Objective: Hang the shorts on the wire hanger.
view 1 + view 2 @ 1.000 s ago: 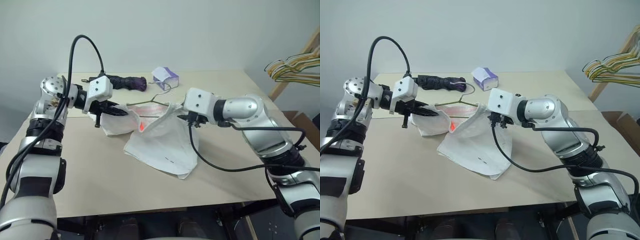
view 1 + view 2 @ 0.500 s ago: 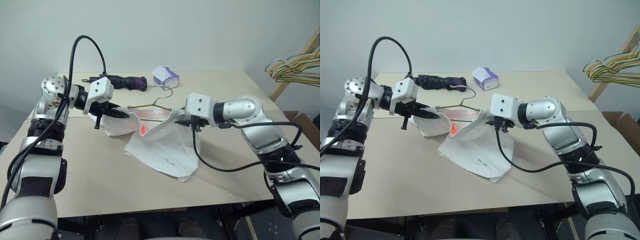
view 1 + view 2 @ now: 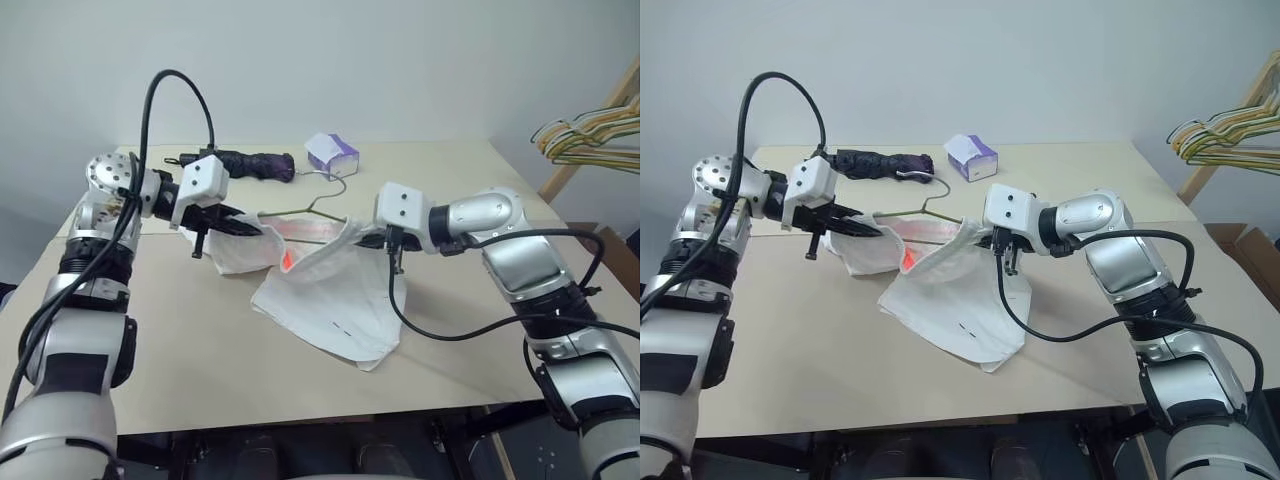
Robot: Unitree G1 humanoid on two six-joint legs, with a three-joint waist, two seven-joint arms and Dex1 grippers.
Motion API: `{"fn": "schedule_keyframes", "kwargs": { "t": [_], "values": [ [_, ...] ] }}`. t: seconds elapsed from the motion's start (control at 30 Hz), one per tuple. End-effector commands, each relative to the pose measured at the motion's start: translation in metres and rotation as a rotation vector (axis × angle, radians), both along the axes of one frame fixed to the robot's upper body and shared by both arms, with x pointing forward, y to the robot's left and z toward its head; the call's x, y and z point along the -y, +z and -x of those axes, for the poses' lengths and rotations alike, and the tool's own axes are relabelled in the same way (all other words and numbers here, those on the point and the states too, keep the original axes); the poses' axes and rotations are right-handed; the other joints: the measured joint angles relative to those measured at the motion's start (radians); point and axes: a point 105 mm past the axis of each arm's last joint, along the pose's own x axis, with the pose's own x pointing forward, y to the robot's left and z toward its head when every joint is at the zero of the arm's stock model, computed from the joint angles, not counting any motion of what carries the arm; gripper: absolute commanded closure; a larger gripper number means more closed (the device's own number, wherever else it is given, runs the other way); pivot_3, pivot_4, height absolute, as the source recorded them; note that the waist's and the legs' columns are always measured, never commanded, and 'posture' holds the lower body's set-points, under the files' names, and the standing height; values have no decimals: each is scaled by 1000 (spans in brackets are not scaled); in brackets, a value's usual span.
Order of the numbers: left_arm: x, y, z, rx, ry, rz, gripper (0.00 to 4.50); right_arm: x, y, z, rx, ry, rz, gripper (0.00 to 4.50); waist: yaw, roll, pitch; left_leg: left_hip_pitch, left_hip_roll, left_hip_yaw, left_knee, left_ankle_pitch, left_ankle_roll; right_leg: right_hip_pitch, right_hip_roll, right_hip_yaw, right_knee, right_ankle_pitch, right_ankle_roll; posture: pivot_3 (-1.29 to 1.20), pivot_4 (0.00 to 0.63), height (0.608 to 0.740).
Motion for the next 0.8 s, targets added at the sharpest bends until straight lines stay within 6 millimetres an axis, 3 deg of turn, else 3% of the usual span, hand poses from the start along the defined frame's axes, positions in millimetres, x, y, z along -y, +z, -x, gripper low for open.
{"fn": "schedule_keyframes", "kwargs": {
  "t": [0.03, 0.23, 0.3, 0.4, 0.5, 0.63, 0.8],
  "values": [
    [2, 15, -5, 52, 11, 41, 3666, 2, 19, 1, 36, -19, -70, 4500, 0, 0, 0, 0, 0, 0, 0, 0, 0, 0, 0, 0, 0, 0, 0, -55, 0, 740],
    [3, 25, -5, 64, 6, 113, 1686, 8, 20, 4, -21, -83, -156, 4500, -14, 0, 0, 0, 0, -1, 0, 0, 0, 0, 0, 0, 0, 0, 0, -87, 0, 740],
    [1, 37, -8, 111, 25, 195, 1053, 13, 16, 7, -38, -118, -161, 4500, -20, 0, 0, 0, 0, -1, 0, 0, 0, 0, 0, 0, 0, 0, 0, -116, 0, 740],
    [-10, 72, -6, 179, 58, 375, 30, 31, 7, 11, -80, -224, -183, 4500, -30, 0, 0, 0, 0, -1, 0, 0, 0, 0, 0, 0, 0, 0, 0, -132, 0, 740],
    [-22, 83, -1, 199, 80, 487, 6, 56, -2, 17, -133, -387, -223, 4500, -46, 0, 0, -1, 0, -2, 0, 0, 0, 0, -1, -1, 0, 0, 0, -155, 0, 740],
    [-25, 77, 4, 136, 104, 613, 6, 90, -3, 24, -193, -650, -316, 4500, -60, 1, -1, 1, 0, -8, 0, 0, 0, 1, -1, 0, 1, 0, 0, -170, 0, 740],
    [4, 48, 21, 40, 58, 674, 6, 150, -1, 46, -256, -1053, -311, 4500, -78, 1, -1, 1, 0, -12, 0, 0, 0, 2, -2, -1, 1, 0, 0, -210, 0, 740]
  ]
}}
